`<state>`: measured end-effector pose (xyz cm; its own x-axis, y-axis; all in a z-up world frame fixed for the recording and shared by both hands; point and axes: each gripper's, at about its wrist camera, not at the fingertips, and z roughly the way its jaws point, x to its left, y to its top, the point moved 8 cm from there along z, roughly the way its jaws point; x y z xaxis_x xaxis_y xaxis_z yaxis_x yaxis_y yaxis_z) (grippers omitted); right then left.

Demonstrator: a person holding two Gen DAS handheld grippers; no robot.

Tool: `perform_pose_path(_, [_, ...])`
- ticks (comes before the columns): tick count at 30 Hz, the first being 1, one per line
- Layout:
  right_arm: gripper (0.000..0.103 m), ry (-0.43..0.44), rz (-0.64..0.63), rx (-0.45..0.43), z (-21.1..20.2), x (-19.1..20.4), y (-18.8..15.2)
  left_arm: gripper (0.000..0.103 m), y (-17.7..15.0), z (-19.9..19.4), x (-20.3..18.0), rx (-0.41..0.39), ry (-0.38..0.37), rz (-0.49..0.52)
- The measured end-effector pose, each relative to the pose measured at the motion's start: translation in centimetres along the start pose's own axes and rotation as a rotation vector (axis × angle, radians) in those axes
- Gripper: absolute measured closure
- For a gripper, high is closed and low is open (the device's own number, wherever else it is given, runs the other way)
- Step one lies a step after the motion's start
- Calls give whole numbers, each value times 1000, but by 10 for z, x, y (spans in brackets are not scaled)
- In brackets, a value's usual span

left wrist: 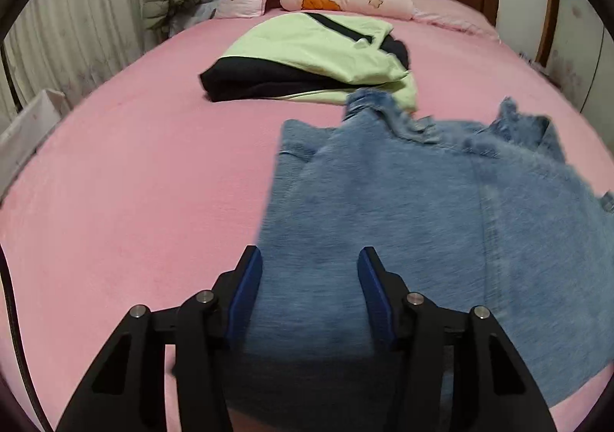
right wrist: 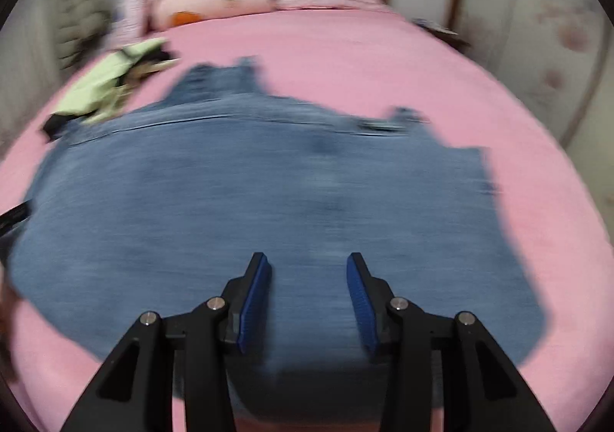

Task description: Fold large clothes

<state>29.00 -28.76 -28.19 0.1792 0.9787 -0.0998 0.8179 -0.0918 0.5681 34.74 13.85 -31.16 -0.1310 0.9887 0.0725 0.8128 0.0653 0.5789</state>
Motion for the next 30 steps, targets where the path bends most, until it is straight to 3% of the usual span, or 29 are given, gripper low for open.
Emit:
perform_pose_path(3, [61,-72,86,18,8,-58,-10,47,-5,4,12,22,-13,-37])
perform_pose_path(5, [66,-76,102,13,8,-80,-14,46,-7,5,19,25,-15,-61])
perform_pose_path(6, [62,-135,94,22,10,-90,-17,46,-8,6,20,24,-13,-62])
perform_pose_path(7, [56,-127,110,27,11,-94,-19,46,-7,7,19,24,-8,-58])
perform_pose_path(10, [54,-78,175,42,13,-99,-19,46,-4,8,17,21,15,-38])
perform_pose_path(16, [54,-70,208,58,3,-94,-9,43,6,-7,15,41,39,-12])
perform_pose_path(21, [54,28,234,-10,-47,-75,17,15,31,-58,5,-41,6,-5])
perform_pose_path(30, [52,204,158,-93,-129,-1,46,14,47,-149,-27,-65,-166,-56])
